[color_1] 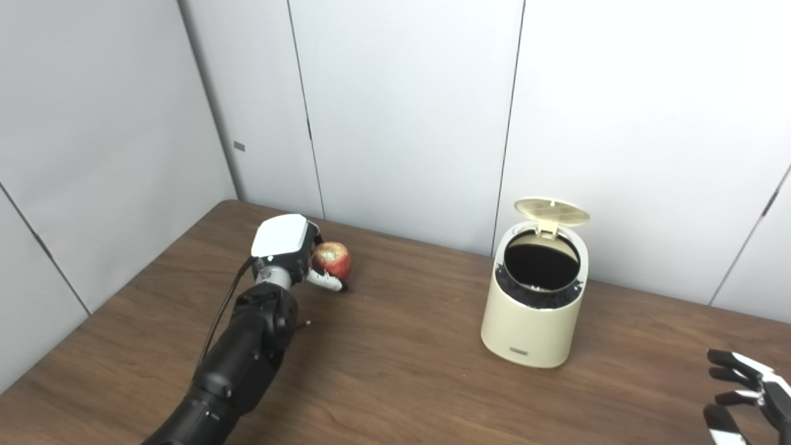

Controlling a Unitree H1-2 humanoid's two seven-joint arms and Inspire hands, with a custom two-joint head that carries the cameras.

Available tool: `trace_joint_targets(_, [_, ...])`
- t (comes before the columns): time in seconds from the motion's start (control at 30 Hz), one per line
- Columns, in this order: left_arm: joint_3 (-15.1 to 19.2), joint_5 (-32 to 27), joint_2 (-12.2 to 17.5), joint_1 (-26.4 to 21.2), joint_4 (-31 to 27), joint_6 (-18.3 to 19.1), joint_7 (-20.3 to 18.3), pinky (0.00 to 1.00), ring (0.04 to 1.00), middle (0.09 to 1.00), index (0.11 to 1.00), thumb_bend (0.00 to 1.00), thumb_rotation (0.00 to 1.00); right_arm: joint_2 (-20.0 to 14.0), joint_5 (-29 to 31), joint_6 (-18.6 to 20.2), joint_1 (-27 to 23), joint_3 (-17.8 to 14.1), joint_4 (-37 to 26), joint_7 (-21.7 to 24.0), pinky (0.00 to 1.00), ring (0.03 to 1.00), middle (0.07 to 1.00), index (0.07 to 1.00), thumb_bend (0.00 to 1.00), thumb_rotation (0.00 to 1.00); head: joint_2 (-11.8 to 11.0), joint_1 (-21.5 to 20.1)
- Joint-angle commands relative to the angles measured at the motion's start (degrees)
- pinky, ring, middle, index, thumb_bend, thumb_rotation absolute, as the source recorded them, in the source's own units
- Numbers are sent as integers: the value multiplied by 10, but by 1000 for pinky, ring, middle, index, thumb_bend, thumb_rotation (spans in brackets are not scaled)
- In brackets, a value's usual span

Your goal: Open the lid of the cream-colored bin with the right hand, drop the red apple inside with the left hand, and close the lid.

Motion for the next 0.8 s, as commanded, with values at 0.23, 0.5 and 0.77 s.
trace_joint_targets(0.23, [-21, -41, 27, -23, -18, -4, 56, 171, 405, 471, 504, 503, 0, 3, 0, -17, -2, -2, -10, -4, 453, 631, 682, 664, 621, 883, 0, -6])
trace_joint_targets(0.5, [-34, -64, 37, -3, -73, -12, 54, 225, 360, 451, 522, 498, 0, 12, -8, -15, 0, 2, -17, -3, 463, 642, 690, 669, 594, 870, -1, -36])
trace_joint_targets(0.77, [-35, -83, 20, 28, -189, -33, 69, 160, 357, 448, 516, 496, 0, 32, -30, 7, 4, 4, -46, 0, 483, 661, 702, 676, 347, 791, 4, -81])
